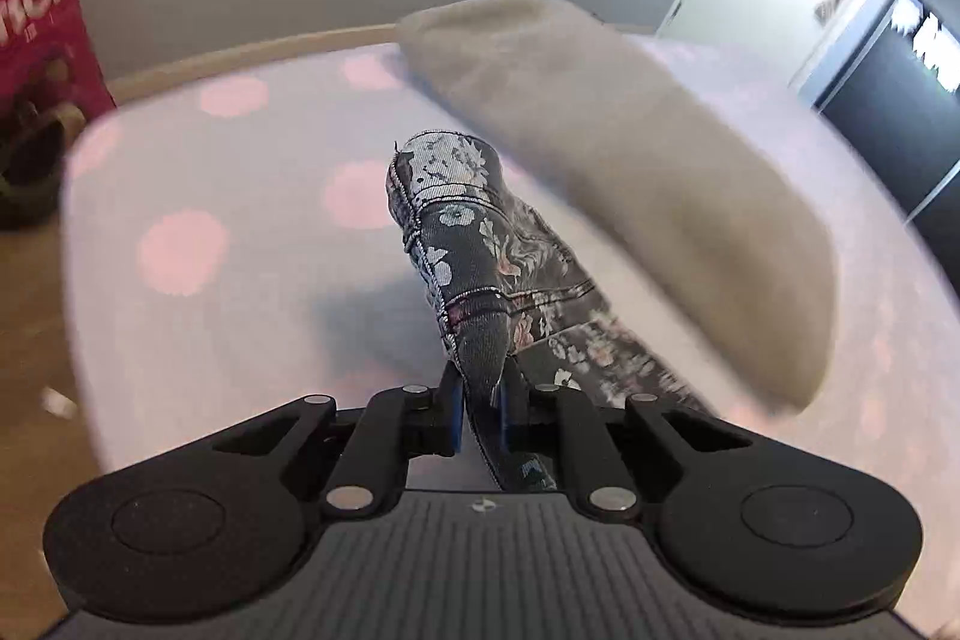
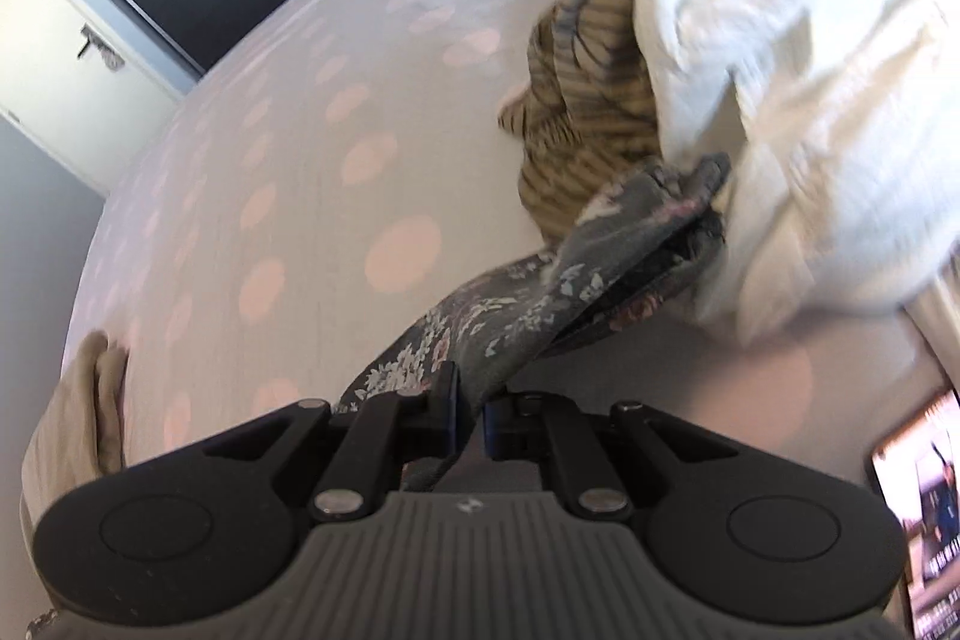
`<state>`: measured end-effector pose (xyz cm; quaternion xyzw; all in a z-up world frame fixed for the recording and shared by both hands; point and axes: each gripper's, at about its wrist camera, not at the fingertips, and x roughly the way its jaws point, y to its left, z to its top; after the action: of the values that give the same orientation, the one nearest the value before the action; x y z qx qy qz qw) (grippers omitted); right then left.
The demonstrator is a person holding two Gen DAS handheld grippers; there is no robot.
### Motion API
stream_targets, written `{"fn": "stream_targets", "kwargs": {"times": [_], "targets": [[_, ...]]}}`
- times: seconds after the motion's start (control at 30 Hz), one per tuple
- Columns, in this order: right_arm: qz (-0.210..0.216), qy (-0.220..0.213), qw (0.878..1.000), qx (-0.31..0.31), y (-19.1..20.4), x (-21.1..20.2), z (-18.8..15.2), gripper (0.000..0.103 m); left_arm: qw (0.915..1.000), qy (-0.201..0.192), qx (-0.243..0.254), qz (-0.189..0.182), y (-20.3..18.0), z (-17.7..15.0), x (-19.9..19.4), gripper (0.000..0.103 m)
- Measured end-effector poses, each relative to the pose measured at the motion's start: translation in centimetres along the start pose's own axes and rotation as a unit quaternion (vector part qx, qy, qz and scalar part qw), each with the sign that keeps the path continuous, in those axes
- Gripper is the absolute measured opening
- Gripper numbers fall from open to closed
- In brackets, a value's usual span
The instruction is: Fold clothes
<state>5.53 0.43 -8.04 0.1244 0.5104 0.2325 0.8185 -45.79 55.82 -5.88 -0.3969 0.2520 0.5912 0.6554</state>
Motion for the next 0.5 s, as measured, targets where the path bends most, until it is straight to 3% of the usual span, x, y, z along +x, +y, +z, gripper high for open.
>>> {"fn": "stream_targets", "kwargs": {"times": [0.17, 0.37, 0.43, 0.5], "targets": [[-0.017, 0.030, 0.999, -0.033, -1.6, -1.6, -4.0, 0.009, 0.9992, 0.021, 0.008, 0.032, 3.1, -1.5, -0.8, 0.009], [-0.062, 0.070, 0.993, -0.065, -3.1, 1.0, -6.6, 0.009, 0.9939, 0.081, 0.038, 0.065, 3.9, -2.7, 0.8, 0.010], [-0.075, 0.084, 0.991, -0.072, -3.5, 1.4, -6.7, 0.013, 0.9922, 0.091, 0.052, 0.068, 3.8, -2.6, 0.8, 0.011], [-0.105, 0.081, 0.988, -0.081, -3.3, 1.3, -6.3, 0.030, 0.9898, 0.103, 0.063, 0.075, 3.7, -2.6, 0.7, 0.014]]}}
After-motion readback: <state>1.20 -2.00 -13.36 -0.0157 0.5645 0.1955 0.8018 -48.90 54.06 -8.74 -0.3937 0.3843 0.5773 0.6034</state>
